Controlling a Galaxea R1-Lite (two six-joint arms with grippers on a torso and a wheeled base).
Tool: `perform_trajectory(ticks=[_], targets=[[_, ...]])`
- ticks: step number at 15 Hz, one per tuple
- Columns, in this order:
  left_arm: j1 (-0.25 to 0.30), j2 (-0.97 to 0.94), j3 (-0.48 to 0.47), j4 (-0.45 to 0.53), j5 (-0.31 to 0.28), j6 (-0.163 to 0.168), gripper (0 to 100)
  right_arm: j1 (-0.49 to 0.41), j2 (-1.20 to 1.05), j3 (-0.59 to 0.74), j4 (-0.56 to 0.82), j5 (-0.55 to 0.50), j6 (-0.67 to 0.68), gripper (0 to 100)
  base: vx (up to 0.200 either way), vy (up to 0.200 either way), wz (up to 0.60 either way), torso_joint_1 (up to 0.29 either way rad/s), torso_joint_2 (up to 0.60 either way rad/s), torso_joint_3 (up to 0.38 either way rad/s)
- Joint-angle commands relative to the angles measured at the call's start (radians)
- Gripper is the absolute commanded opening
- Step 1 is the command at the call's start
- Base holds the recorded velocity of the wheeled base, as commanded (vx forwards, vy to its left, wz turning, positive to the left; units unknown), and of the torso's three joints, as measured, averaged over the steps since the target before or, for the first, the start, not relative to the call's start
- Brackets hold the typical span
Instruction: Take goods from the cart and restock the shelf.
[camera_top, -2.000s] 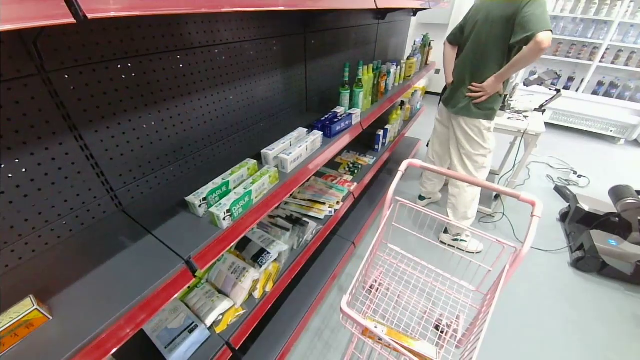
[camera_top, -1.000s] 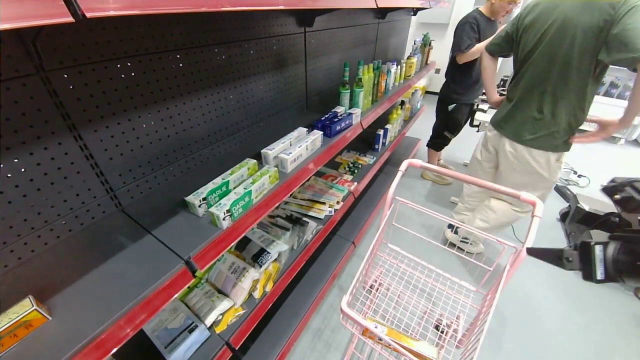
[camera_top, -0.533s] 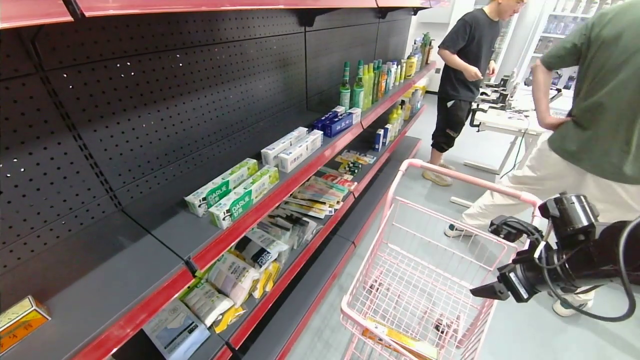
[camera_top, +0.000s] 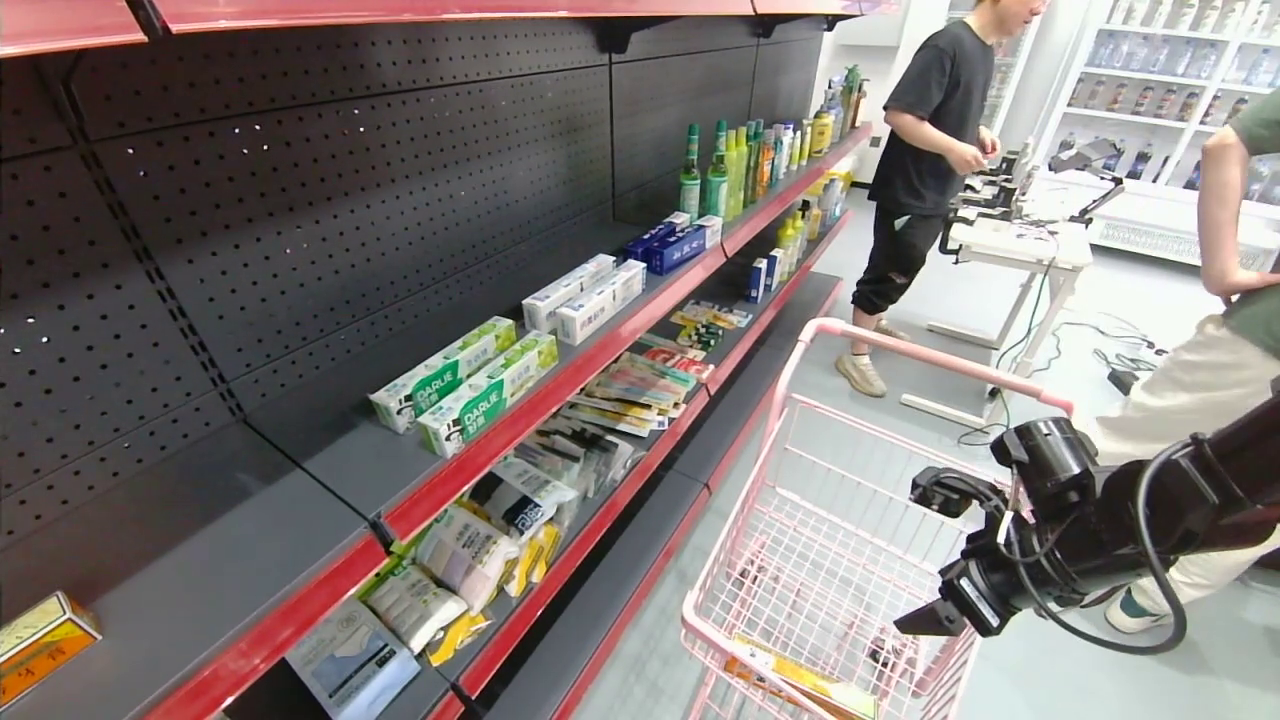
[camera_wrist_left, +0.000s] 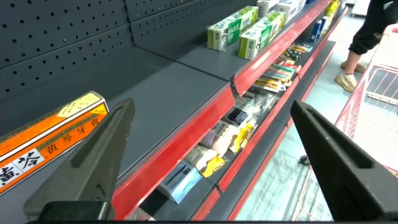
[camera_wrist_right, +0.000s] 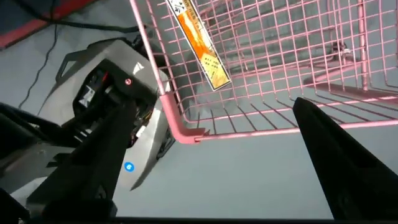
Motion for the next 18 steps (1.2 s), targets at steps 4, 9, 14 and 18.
perform_trajectory(ticks=[4,9,14,18], targets=[[0.000,0.001,0.000,0.000,-0.001,-0.002,100,0.008,0.077,-0.010,-0.009,-0.005,-0.006,100,0.000,0.000,0.00,0.000,0.00,0.000],[0.000,0.001,0.000,0.000,0.001,0.000,100,0.004,0.133,-0.053,-0.009,-0.004,-0.051,100,0.000,0.000,0.00,-0.080,0.19,0.098],[0.000,0.001,0.000,0.000,0.001,0.000,100,0.007,0.185,-0.083,-0.009,-0.002,-0.106,100,0.000,0.000,0.00,-0.144,0.32,0.177],[0.000,0.001,0.000,0.000,0.001,0.000,100,0.019,0.215,-0.112,-0.009,-0.001,-0.109,100,0.000,0.000,0.00,-0.148,0.33,0.183]])
